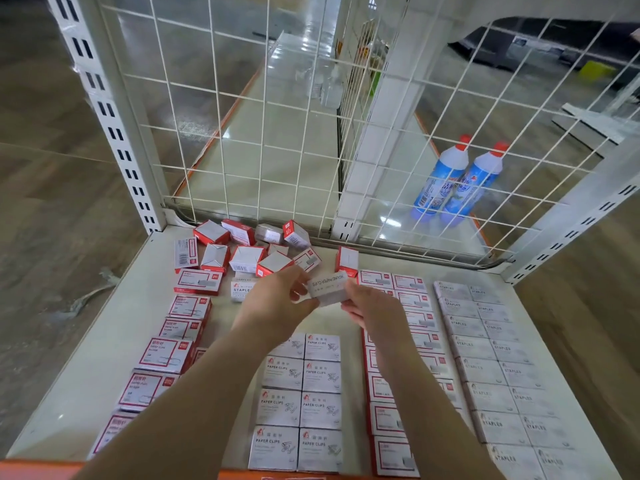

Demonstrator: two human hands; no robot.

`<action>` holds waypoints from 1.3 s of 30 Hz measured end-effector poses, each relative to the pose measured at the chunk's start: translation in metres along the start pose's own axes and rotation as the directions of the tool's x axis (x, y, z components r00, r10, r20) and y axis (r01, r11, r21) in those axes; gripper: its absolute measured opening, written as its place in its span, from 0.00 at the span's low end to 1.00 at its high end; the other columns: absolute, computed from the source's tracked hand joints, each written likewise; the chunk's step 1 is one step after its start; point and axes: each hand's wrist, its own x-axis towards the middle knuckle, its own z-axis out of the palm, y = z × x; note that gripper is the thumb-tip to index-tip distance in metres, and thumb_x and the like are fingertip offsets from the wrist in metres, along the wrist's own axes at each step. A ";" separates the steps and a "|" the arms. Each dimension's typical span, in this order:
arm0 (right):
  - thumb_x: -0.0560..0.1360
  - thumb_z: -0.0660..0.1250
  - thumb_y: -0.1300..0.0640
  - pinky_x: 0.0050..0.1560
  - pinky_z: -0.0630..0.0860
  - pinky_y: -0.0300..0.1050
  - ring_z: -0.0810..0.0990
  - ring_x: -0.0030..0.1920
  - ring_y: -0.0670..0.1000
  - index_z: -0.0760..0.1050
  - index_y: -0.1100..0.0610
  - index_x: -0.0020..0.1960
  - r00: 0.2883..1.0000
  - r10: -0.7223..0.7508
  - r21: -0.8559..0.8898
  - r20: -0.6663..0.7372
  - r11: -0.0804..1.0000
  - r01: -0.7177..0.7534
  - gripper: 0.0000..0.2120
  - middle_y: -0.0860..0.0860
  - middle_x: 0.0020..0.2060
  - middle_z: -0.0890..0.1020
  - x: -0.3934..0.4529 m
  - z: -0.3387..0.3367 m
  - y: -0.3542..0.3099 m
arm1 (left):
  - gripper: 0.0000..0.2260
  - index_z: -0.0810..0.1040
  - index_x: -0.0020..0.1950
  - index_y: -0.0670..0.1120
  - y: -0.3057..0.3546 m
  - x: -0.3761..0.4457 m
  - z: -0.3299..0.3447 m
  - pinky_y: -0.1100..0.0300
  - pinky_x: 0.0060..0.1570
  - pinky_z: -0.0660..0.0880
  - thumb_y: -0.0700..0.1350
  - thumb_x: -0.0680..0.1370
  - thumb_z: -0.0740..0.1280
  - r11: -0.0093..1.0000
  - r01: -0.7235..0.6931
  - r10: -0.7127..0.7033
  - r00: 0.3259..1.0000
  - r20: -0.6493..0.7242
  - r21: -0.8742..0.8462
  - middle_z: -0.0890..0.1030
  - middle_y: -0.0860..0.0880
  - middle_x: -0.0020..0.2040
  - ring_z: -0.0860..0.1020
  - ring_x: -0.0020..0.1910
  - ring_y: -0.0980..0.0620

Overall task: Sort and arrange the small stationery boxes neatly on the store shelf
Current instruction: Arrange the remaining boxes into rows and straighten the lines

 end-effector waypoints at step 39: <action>0.71 0.70 0.63 0.40 0.72 0.25 0.80 0.42 0.37 0.81 0.53 0.47 0.982 -0.185 -0.093 0.046 0.978 0.189 0.07 0.42 0.41 0.82 -0.016 -0.005 0.016 | 0.07 0.77 0.53 0.45 -0.005 -0.001 -0.006 0.64 0.45 0.75 0.44 0.76 0.68 0.962 0.205 -0.144 0.940 0.308 -0.178 0.81 0.50 0.42 0.78 0.41 0.56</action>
